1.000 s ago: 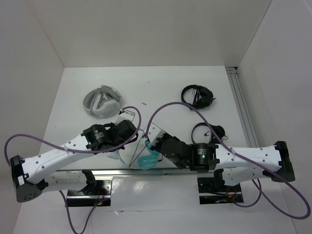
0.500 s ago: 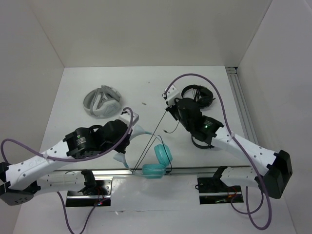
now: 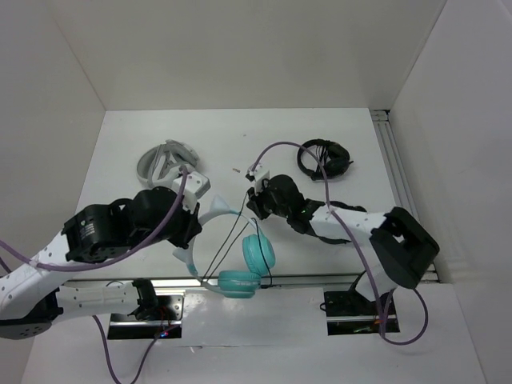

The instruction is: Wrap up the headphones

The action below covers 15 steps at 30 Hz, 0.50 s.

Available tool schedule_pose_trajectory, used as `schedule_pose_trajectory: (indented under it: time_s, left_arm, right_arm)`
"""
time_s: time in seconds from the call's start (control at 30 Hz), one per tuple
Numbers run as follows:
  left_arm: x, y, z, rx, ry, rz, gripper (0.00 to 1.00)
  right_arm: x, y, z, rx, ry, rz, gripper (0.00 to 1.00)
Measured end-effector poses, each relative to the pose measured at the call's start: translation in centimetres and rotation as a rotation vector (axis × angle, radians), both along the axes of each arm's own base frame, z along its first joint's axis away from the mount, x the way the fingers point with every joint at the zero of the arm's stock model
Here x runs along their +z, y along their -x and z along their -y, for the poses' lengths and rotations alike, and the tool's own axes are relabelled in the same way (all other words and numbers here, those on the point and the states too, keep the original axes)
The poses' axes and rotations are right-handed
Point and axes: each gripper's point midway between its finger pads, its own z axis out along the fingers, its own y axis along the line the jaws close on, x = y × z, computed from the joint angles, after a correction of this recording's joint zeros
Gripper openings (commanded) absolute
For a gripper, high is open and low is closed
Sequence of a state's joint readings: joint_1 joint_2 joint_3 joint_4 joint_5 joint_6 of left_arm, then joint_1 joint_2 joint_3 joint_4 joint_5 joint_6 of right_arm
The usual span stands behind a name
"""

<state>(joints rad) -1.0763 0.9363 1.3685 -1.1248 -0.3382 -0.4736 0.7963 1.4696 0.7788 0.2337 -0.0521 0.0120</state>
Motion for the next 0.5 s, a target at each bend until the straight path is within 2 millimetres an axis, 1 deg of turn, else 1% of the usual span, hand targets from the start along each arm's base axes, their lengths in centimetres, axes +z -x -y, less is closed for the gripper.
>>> schedule_pose_trajectory:
  time_s: [0.1, 0.2, 0.27, 0.33, 0.4, 0.5]
  left_arm:
    - [2.2, 0.3, 0.2, -0.015, 0.058, 0.016, 0.0]
    - [4.2, 0.4, 0.2, -0.015, 0.115, 0.04, 0.0]
    - [5.2, 0.5, 0.1, -0.011, 0.145, 0.052, 0.0]
    - [6.1, 0.6, 0.0, -0.002, 0.173, 0.055, 0.0]
    - [6.6, 0.6, 0.1, -0.001, 0.189, 0.059, 0.0]
    - [6.9, 0.7, 0.1, -0.004, 0.196, 0.058, 0.0]
  right_arm:
    - [-2.4, -0.2, -1.5, 0.031, -0.058, -0.078, 0.17]
    - [-3.8, -0.2, -2.8, 0.067, -0.117, -0.131, 0.22]
    - [-4.6, 0.1, -3.6, 0.093, -0.149, -0.161, 0.26]
    - [-5.7, 0.4, -4.2, 0.114, -0.173, -0.197, 0.27]
    - [-6.4, 0.7, -4.5, 0.125, -0.184, -0.216, 0.27]
    - [-7.1, 1.0, -4.8, 0.134, -0.204, -0.238, 0.27]
